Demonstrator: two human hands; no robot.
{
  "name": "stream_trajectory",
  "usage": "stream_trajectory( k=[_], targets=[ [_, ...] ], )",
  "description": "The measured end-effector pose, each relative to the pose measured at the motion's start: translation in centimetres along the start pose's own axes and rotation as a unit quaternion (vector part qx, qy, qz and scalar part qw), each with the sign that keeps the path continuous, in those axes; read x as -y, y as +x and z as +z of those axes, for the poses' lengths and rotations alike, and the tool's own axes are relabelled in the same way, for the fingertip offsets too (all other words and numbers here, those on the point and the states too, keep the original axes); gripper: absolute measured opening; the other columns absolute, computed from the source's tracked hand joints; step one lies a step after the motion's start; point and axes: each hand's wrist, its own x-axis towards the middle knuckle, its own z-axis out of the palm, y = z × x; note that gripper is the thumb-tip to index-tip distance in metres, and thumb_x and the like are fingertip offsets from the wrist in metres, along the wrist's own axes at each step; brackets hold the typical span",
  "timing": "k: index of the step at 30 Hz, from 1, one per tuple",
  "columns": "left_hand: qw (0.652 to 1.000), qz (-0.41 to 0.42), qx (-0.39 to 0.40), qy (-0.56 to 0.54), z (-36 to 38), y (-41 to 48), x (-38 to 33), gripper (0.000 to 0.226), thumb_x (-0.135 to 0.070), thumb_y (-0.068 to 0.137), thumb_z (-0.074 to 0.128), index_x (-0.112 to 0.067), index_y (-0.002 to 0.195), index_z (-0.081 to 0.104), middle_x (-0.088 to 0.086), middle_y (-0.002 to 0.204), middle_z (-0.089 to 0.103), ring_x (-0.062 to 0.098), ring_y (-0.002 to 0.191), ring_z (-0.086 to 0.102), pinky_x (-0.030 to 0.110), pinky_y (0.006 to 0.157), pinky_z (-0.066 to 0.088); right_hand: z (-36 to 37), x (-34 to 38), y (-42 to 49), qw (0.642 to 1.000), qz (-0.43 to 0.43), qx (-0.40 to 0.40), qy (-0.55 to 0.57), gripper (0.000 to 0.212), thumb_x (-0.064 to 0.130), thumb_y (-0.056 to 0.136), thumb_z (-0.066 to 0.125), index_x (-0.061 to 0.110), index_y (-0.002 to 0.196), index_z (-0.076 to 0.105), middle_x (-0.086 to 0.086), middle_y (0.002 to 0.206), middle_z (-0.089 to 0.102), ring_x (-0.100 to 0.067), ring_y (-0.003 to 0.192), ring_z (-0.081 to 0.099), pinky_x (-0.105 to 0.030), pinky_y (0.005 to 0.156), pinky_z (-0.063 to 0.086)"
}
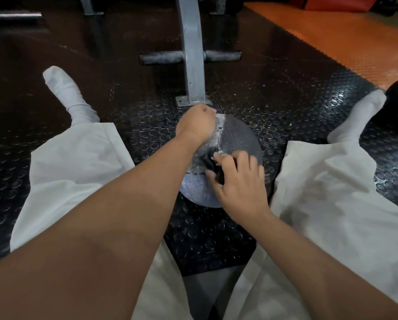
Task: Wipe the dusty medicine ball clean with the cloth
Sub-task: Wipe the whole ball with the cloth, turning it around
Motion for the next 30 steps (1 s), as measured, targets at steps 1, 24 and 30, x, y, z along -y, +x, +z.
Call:
stream_trajectory(
  k=[1,24,30],
  targets=[
    [1.0,0.008,0.006,0.003,0.1,0.0,0.0,0.035,-0.021,0.099,0.034,-0.021,0.113,0.066,0.007,0.107,0.07,0.031,0.083,0.065,0.035,0.067,0.046,-0.1,-0.6,0.2,1.0,-0.015,0.004,0.007,0.034,0.044,0.089,0.043,0.017,0.102,0.06,-0.007,0.09,0.053,-0.027,0.077,0.049,-0.034,0.064,0.037],
    [1.0,0.016,0.009,0.0,0.1,0.0,0.0,0.034,-0.02,0.097,0.036,-0.023,0.114,0.066,0.008,0.11,0.071,0.037,0.095,0.064,0.038,0.074,0.051,-1.1,-3.6,2.5,0.991,-0.025,-0.015,0.131,0.022,0.023,0.081,0.05,0.017,0.093,0.068,0.002,0.102,0.064,-0.015,0.085,0.035,-0.03,0.073,0.024],
    [1.0,0.021,0.003,0.002,0.2,-0.5,-0.1,0.034,-0.022,0.098,0.036,-0.024,0.116,0.065,0.005,0.114,0.07,0.034,0.104,0.063,0.034,0.073,0.045,-0.7,-1.8,0.6,0.983,-0.169,0.021,0.067,0.021,0.023,0.077,0.052,0.02,0.09,0.069,0.006,0.102,0.065,-0.018,0.083,0.04,-0.033,0.069,0.025]
  ],
)
